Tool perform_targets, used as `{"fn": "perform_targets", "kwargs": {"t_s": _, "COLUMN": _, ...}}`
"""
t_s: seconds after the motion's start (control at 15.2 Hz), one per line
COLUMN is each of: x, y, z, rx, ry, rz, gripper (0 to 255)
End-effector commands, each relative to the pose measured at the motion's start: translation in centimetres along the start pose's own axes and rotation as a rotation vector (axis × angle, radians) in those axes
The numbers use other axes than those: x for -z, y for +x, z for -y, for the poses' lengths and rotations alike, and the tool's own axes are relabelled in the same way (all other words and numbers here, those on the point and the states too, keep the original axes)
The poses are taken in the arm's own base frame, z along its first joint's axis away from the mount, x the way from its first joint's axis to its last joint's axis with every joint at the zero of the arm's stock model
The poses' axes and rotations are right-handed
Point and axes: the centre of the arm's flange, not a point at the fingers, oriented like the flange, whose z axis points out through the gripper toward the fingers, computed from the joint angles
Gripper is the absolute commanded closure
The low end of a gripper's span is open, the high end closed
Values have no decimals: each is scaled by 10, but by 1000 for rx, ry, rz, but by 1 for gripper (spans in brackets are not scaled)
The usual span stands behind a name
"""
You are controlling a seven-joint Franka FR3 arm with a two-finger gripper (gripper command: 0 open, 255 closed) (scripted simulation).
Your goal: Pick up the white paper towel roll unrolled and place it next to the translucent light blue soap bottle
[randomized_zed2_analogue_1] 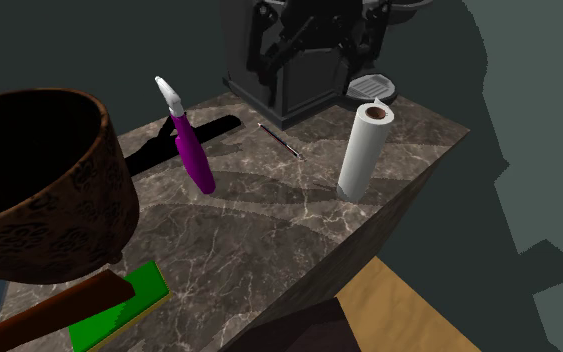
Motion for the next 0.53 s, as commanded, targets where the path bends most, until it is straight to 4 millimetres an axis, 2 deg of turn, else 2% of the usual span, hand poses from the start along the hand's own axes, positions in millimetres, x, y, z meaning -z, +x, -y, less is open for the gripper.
{"fn": "perform_targets", "kwargs": {"t_s": 0.0, "x": -8, "y": 9, "z": -26, "rx": 8, "ry": -7, "rz": 11, "gripper": 0}}
{"fn": "perform_targets", "kwargs": {"t_s": 0.46, "x": -39, "y": 41, "z": -106, "rx": 31, "ry": -25, "rz": 46, "gripper": 0}}
